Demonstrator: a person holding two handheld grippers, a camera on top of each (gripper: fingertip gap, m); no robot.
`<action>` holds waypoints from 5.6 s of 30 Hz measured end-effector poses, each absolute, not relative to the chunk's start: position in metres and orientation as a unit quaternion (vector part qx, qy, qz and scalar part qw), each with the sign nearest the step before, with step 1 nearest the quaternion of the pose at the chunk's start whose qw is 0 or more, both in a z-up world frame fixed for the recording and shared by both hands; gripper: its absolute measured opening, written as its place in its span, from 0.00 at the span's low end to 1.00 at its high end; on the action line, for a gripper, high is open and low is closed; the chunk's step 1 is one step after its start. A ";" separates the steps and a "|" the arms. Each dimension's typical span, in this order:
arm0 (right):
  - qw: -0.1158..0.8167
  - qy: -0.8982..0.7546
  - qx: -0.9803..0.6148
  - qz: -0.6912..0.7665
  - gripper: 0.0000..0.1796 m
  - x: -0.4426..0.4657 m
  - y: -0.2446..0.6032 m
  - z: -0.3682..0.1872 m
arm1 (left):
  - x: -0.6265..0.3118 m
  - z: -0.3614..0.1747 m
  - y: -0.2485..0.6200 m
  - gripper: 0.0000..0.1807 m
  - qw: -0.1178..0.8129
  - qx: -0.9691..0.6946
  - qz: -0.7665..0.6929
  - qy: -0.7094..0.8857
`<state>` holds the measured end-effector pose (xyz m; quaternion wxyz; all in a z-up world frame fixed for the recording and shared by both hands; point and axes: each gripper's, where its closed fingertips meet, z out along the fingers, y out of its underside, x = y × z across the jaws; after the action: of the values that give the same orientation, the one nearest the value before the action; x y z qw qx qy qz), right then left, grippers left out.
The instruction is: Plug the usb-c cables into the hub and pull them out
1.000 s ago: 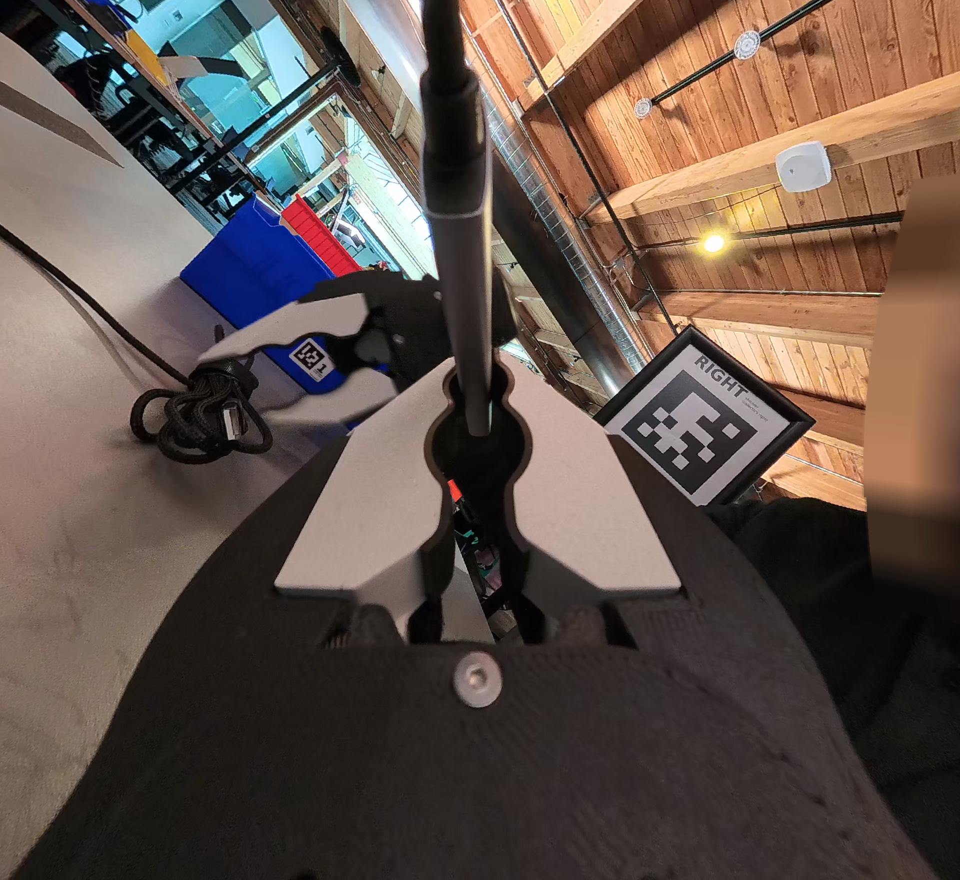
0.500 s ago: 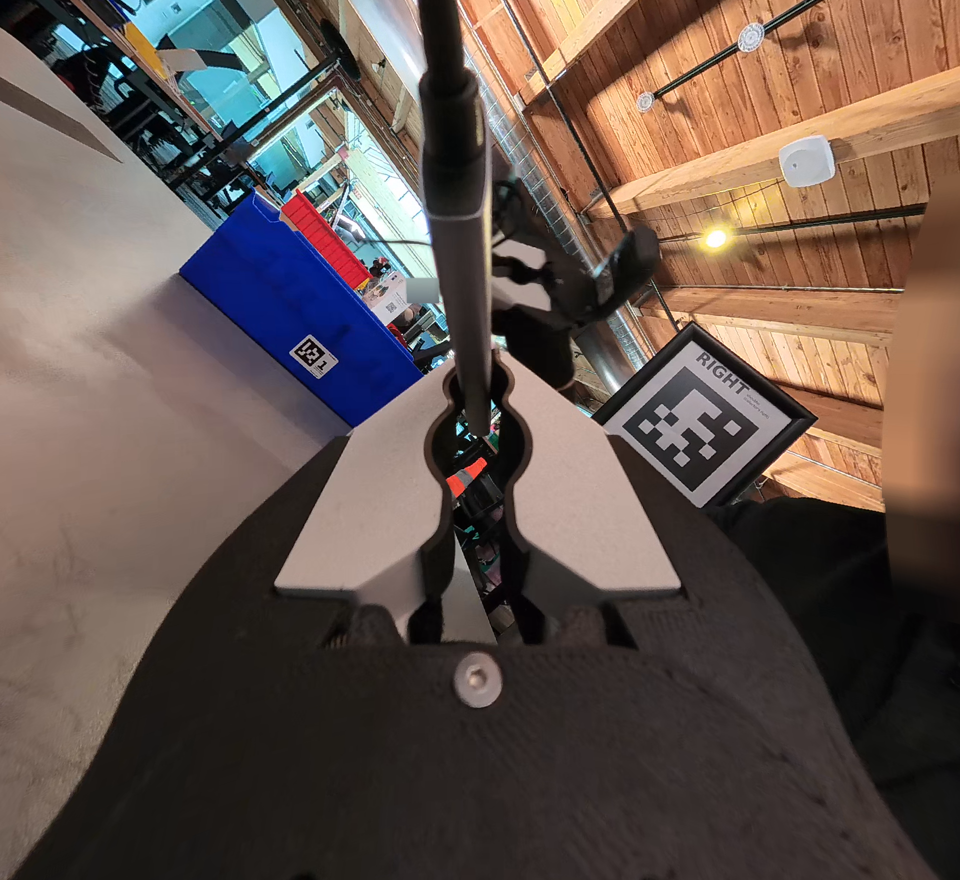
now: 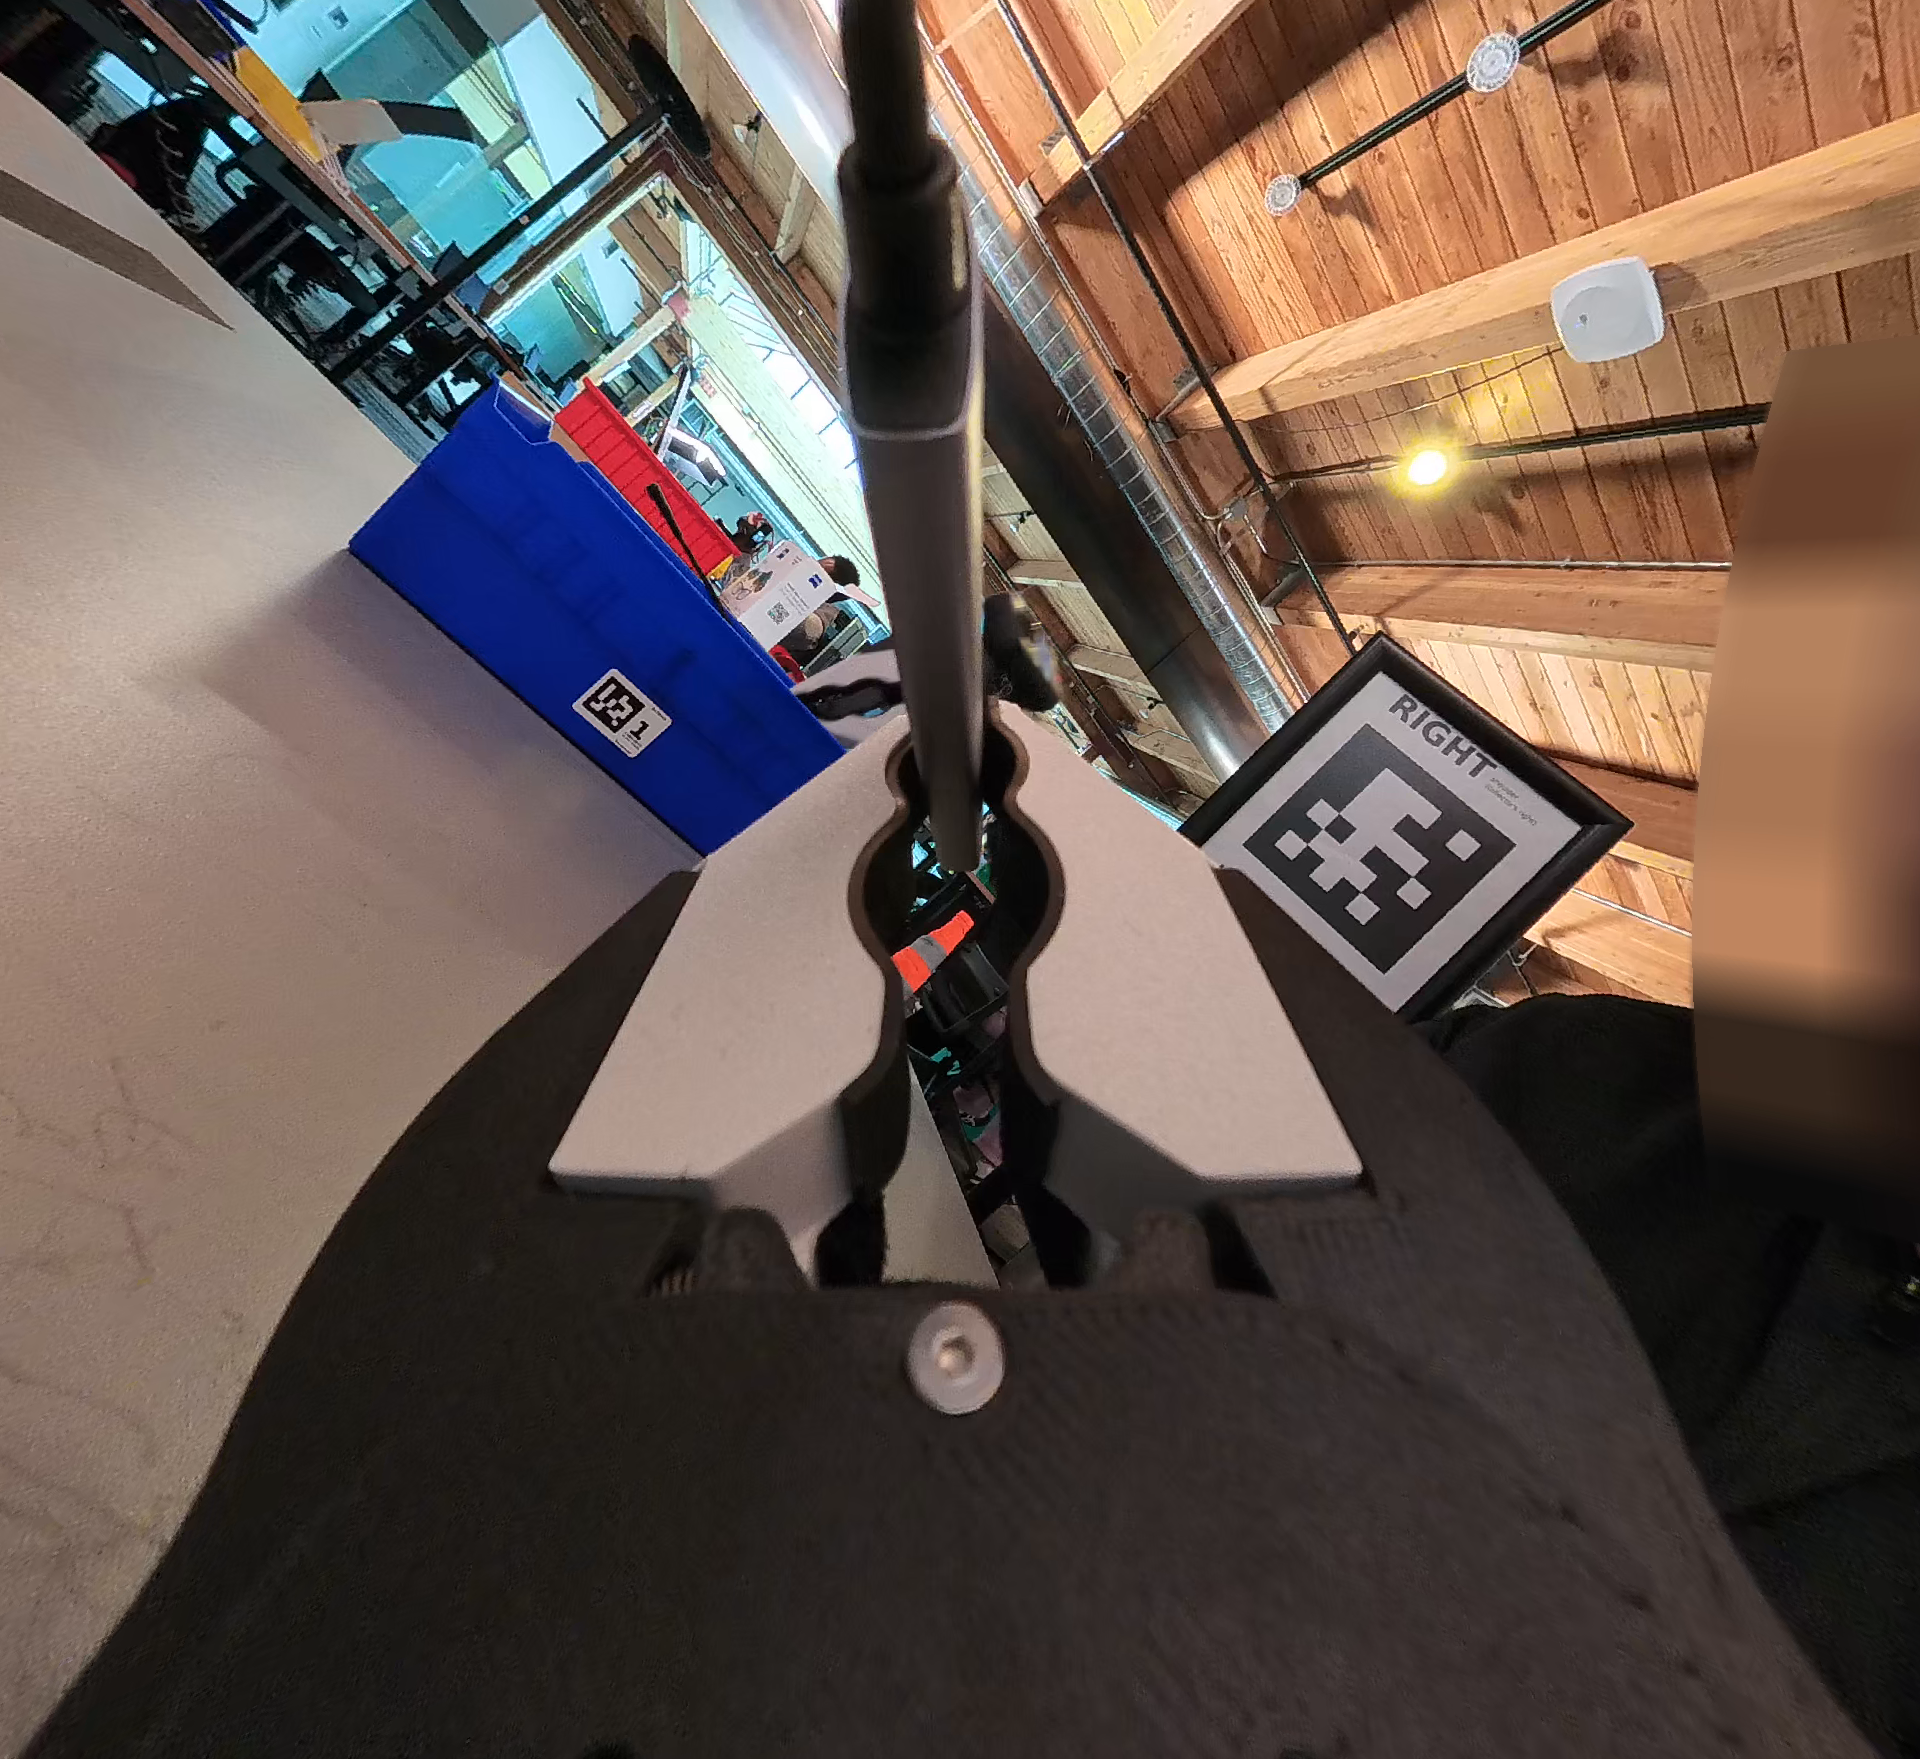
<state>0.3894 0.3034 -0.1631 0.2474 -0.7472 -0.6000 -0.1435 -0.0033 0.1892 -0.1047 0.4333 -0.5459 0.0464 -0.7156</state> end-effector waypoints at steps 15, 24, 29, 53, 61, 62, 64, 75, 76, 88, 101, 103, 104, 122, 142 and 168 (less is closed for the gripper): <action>0.251 -0.552 -0.788 -0.108 0.38 0.347 0.297 -0.125 | 0.003 -0.105 0.186 0.04 0.428 -0.551 -0.713 0.065; 0.381 -0.575 -0.618 0.377 0.17 0.048 0.184 -0.066 | 0.020 -0.103 0.173 0.04 0.435 -0.564 -0.690 0.127; 0.294 -0.574 -0.635 0.425 0.22 -0.009 0.192 -0.090 | 0.049 -0.118 0.160 0.04 0.417 -0.613 -0.638 0.208; 0.434 -0.590 -0.674 0.098 0.04 0.196 0.336 0.010 | 0.058 -0.118 0.161 0.12 0.437 -0.613 -0.619 0.225; 0.261 -0.624 -0.736 -0.028 0.04 0.302 0.371 -0.045 | 0.052 -0.115 0.163 0.11 0.439 -0.604 -0.633 0.207; 0.242 -0.641 -0.728 -0.030 0.04 0.302 0.372 -0.056 | 0.052 -0.115 0.163 0.11 0.438 -0.604 -0.633 0.207; 0.198 -0.662 -0.723 -0.001 0.04 0.295 0.368 -0.078 | 0.051 -0.115 0.164 0.11 0.438 -0.602 -0.635 0.205; 0.124 -0.632 -0.765 -0.005 0.04 0.284 0.419 -0.176 | 0.051 -0.115 0.164 0.11 0.434 -0.604 -0.637 0.203; 0.115 -0.625 -0.772 -0.012 0.04 0.287 0.422 -0.186 | 0.051 -0.116 0.165 0.11 0.433 -0.605 -0.637 0.203; 0.144 -0.579 -0.799 -0.078 0.43 0.289 0.428 -0.186 | 0.051 -0.115 0.166 0.12 0.433 -0.604 -0.639 0.199; 0.530 -0.525 -0.658 0.102 0.34 0.091 0.284 -0.010 | 0.058 -0.084 0.144 0.21 0.549 -0.602 -0.527 0.241; 0.540 -0.508 -0.650 0.168 0.35 0.048 0.268 -0.027 | 0.054 -0.071 0.132 0.22 0.572 -0.616 -0.479 0.254; 0.542 -0.497 -0.645 0.210 0.35 0.027 0.262 -0.036 | 0.047 -0.064 0.129 0.22 0.584 -0.630 -0.444 0.255; 0.542 -0.442 -0.654 0.289 0.25 -0.035 0.277 -0.151 | -0.381 -0.128 0.082 0.24 0.312 -0.916 0.106 0.229; 0.528 -0.465 -0.654 0.278 0.23 -0.044 0.276 -0.161 | -0.392 -0.120 0.113 0.12 0.317 -0.906 0.120 0.254; 0.713 -0.266 -0.459 0.458 0.16 0.078 0.271 0.002 | -0.109 -0.030 0.219 0.11 0.479 -0.845 0.003 0.237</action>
<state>0.0781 0.2710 0.0016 0.7129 -0.4591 -0.2664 0.4583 -0.1091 0.2195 -0.0296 0.4795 -0.8448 0.2374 0.0030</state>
